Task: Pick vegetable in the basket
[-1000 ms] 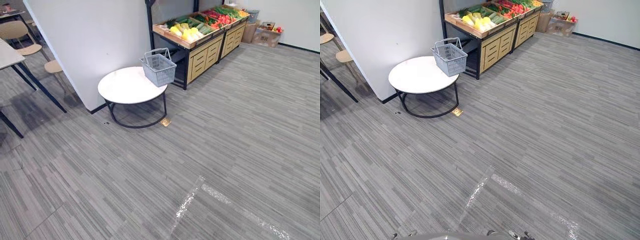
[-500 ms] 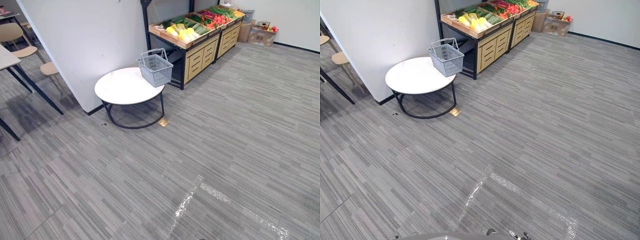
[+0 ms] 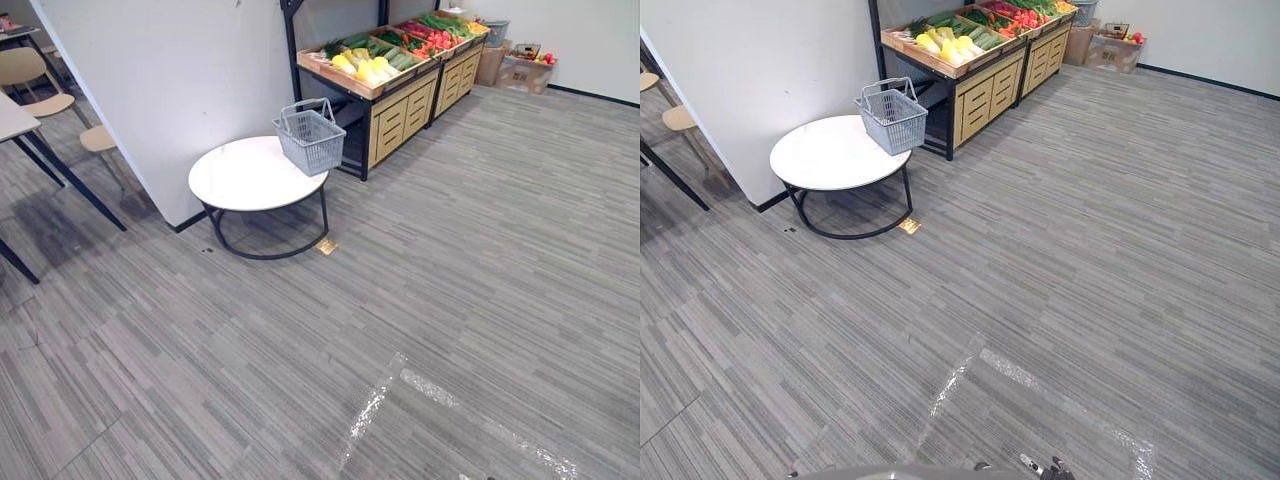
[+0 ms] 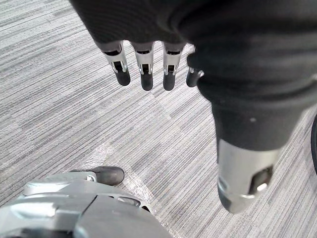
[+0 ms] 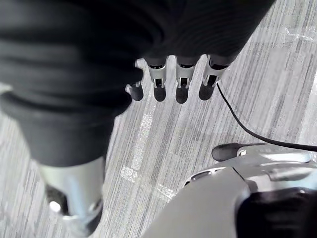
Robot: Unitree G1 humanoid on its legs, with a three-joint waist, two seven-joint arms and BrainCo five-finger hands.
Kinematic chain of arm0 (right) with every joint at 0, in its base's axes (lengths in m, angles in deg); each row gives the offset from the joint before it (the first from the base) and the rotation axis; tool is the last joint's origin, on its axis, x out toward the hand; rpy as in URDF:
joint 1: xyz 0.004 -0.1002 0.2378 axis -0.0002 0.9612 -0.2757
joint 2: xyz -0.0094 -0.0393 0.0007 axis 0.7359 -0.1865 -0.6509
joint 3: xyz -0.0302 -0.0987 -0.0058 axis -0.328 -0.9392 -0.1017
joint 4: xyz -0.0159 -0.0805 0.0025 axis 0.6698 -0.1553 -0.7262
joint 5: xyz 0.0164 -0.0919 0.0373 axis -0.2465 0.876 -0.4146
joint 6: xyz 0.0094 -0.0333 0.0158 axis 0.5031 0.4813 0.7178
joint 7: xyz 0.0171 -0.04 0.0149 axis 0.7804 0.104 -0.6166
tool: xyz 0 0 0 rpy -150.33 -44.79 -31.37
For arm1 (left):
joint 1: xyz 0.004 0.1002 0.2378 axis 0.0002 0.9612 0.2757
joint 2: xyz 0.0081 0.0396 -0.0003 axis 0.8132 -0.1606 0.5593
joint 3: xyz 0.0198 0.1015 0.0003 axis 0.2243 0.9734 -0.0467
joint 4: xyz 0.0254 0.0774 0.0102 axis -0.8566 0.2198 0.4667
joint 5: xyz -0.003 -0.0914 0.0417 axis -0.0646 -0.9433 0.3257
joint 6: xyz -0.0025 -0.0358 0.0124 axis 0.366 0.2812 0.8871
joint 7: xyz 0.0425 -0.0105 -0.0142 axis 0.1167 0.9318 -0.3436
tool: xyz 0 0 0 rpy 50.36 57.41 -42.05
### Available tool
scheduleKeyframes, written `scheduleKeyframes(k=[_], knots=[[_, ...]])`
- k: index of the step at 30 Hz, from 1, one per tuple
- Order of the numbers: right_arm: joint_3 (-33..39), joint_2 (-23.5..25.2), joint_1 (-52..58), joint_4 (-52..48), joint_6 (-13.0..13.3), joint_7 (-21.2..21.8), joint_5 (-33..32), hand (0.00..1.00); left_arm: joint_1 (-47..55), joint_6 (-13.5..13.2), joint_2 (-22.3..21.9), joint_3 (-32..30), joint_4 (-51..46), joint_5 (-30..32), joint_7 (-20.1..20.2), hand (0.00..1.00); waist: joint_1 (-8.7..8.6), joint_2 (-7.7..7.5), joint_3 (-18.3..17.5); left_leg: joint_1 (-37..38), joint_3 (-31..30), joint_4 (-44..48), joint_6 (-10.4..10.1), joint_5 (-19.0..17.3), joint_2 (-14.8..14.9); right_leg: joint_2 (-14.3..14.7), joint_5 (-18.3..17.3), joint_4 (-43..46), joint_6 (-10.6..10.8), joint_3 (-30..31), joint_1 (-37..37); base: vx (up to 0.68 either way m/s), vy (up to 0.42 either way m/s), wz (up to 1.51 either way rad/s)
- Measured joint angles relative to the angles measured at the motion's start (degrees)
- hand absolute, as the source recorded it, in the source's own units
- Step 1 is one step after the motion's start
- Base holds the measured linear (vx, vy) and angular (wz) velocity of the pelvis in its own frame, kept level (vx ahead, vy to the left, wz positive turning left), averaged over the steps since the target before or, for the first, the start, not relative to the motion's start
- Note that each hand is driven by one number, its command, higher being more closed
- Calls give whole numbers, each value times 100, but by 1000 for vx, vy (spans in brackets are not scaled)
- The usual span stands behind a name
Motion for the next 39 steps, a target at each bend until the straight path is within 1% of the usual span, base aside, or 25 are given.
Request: scheduleKeyframes(k=[2, 3, 5, 7, 8, 9, 11, 13, 15, 17, 18, 19, 20, 22, 24, 26, 28, 30, 31, 32, 34, 35, 36, 38, 39], knots=[[-37, 35, -40, -13, 94, -101, 54, 0, -59, -2, 41, 3, -4, -13, -26, 0, -1, -42, 60, -156, 49, 117, -23, -12, 8, -59, -273, 494, 5, 31, -327, -65, -24, -5], [-37, 53, -52, -25, 127, -130, 55, 0, -116, -1, 82, -1, -3, -37, -76, 0, -1, -136, 163, -366, 52, 510, -56, -208, 34, -122, -462, 808, -47, 30, -522, -68, -65, 0], [-43, 44, -83, -55, 128, -154, 52, 0, -162, 1, 79, -16, -19, -52, -161, 0, 5, -94, 218, -781, 90, 1223, -90, -614, 161, -136, -620, 1143, -109, 31, -731, -46, -82, 0], [-72, 35, 0, -250, 133, -160, 82, 0, -119, 0, 37, -41, -62, -59, -201, 0, 5, -36, 257, -970, 288, 1795, -267, -978, 406, -90, -746, 1242, -166, 41, -737, 41, -62, 4], [-113, 11, 79, -403, 139, -168, 130, 0, -126, -1, -17, -200, -97, -59, -202, 0, 3, 2, 332, -1096, 408, 2338, -436, -1029, 624, -50, -855, 1340, -184, 22, -711, 50, -28, 10], [-111, 9, 91, -479, 142, -178, 161, 0, -127, -3, -35, -327, -115, -60, -201, 0, 6, 61, 395, -1234, 389, 2745, -406, -998, 675, -54, -907, 1404, -209, 15, -693, 37, -15, 13], [-115, -20, 47, -495, 153, -186, 200, 0, -93, -12, -151, -605, -147, -65, -189, 0, 31, -11, 529, -2001, 337, 4259, -504, -848, 884, -144, -1009, 1436, -228, 11, -499, 127, 18, 10], [-106, -76, 19, -487, 153, -173, 209, 0, 2, -40, -240, -701, -168, -53, -159, 0, 73, 52, 583, -2173, 223, 4019, -423, -1014, 754, -286, -1097, 1437, -194, 84, -353, 172, 109, -11], [-90, -164, -54, -472, 159, -60, 211, 0, 114, -40, -314, -690, -202, -43, -115, 0, 126, 127, 613, -2295, 164, 2939, -342, -827, 607, -418, -1183, 1420, -123, 276, -336, 181, 172, -41], [-55, -198, -72, -467, 171, -2, 211, 0, 196, -40, -376, -691, -204, -16, -87, 0, 161, 214, 664, -2354, -130, 1818, -473, -365, 622, -426, -1205, 1237, -85, 389, -211, 327, 303, -41], [-39, -244, -71, -456, 205, 75, 210, 0, 282, -43, -470, -683, -207, 8, -53, 0, 184, 313, 716, -2397, -396, 1353, -656, -204, 807, -372, -1261, 1080, 7, 533, -33, 332, 335, -40], [-40, -256, -73, -443, 251, 96, 212, 0, 315, -42, -507, -692, -202, 7, -13, 0, 182, 338, 733, -2463, -378, 1489, -694, -45, 893, -373, -1300, 1041, 73, 584, 29, 387, 400, -47], [-39, -235, -84, -418, 307, 112, 227, 0, 373, -45, -484, -692, -181, 9, 27, 0, 214, 342, 743, -2517, -306, 1933, -601, 188, 868, -473, -1374, 920, 190, 709, 187, 425, 401, -51], [-34, -244, -117, -370, 363, 166, 300, 0, 334, -49, -440, -695, -153, 10, 60, 0, 323, 195, 759, -2594, -107, 2506, -138, -119, 707, -698, -1424, 972, 228, 897, 331, 437, 328, -40], [18, -149, -146, -367, 400, 159, 504, 0, 202, -15, -298, -697, -159, 24, 150, 0, 303, 62, 743, -2657, -67, 2945, 125, -588, 440, -950, -1457, 1771, 299, 879, 177, 465, 263, 21], [28, -48, -111, -366, 393, 135, 553, 0, 120, 33, -175, -713, -189, 137, 248, 0, 276, -88, 646, -2522, -35, 3029, 260, -829, 156, -1247, -1281, 2459, 607, 907, -43, 415, 219, 28], [16, 3, -168, -413, 387, 210, 569, 0, 129, 103, -65, -774, -217, 294, 332, 0, 321, -336, 569, -2124, 177, 2854, 373, -1101, -137, -1722, -787, 3887, 737, 833, -602, 399, 148, -12], [14, 32, -190, -497, 394, 265, 605, 0, 123, 143, 3, -770, -265, 303, 343, 0, 281, -415, 551, -1693, 214, 2546, 421, -1207, -246, -1940, -171, 5027, 679, 772, -1159, 403, 122, -23], [12, 37, -190, -499, 392, 273, 603, 0, 110, 141, 19, -763, -313, 363, 332, 0, 250, -412, 548, -1543, 212, 2443, 431, -1227, -246, -1908, -269, 5339, 545, 710, -1315, 366, 83, -18], [-41, 42, -188, -500, 374, 259, 492, 0, 100, 130, 36, -758, -379, 461, 283, 0, 227, -411, 545, -1207, 208, 2201, 502, -1216, -233, -1858, -630, 5730, 417, 425, -1544, 392, 25, -11], [-96, 52, -192, -518, 311, 172, 61, 0, -26, 126, 51, -714, -444, 461, 207, 0, 120, -395, 545, -687, 211, 1834, 448, -1185, -162, -1657, -1089, 5687, 306, -207, -1737, 438, -4, -8], [-147, 44, -175, -617, 283, 135, -97, 0, -158, 117, 48, -668, -455, 405, 156, 0, 36, -338, 561, -378, 231, 1595, 437, -1189, -74, -1454, -1262, 5327, 99, -566, -1913, 402, -52, -10], [-165, 13, -139, -771, 293, 126, -124, 0, -283, 91, 64, -625, -454, 351, 83, 0, -51, -244, 555, -156, 262, 1421, 418, -1190, 35, -1214, -1310, 4778, 14, -818, -2188, 486, -80, -11], [-197, -48, -78, -936, 296, 83, -112, 0, -558, -19, 43, -560, -475, 131, 6, 0, -172, -111, 604, 29, 263, 1300, 417, -1189, 194, -927, -1230, 3751, 62, -967, -2560, 444, -101, 7], [-189, -46, -47, -933, 286, 52, -74, 0, -710, -65, 24, -465, -554, -32, -2, 0, -238, -46, 643, 148, 249, 1252, 417, -1189, 282, -765, -881, 2724, 160, -933, -2712, 420, -141, 35]])
